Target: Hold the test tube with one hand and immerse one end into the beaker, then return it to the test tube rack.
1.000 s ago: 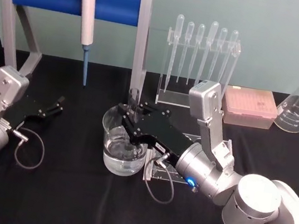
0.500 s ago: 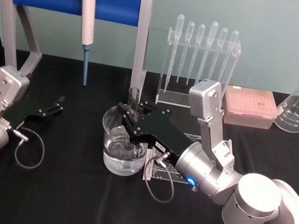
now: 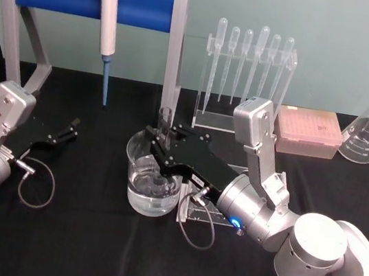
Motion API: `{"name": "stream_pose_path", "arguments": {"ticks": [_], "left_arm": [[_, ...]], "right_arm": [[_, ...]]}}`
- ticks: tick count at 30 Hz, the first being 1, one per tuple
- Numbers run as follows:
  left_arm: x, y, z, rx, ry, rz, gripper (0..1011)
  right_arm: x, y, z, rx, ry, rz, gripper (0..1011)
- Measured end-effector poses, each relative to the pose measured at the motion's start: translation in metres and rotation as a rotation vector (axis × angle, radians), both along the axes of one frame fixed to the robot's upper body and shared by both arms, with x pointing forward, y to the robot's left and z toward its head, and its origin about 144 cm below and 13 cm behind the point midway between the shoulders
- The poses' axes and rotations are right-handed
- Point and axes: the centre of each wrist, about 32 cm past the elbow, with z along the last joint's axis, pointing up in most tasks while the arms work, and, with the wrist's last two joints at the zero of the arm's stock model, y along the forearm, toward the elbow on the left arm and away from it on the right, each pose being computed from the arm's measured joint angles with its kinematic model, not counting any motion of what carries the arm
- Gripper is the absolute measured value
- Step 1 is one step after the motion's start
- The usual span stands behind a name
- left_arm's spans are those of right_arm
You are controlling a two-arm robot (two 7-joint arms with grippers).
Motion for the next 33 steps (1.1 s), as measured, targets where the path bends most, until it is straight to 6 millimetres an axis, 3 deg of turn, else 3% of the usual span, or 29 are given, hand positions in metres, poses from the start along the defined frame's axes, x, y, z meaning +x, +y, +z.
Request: {"name": "stream_pose_path", "arguments": {"ticks": [33], "left_arm": [[0.0, 0.0, 0.0, 0.0, 0.0, 0.0, 1000]], "right_arm": [[0.0, 0.0, 0.0, 0.0, 0.0, 0.0, 225]]}}
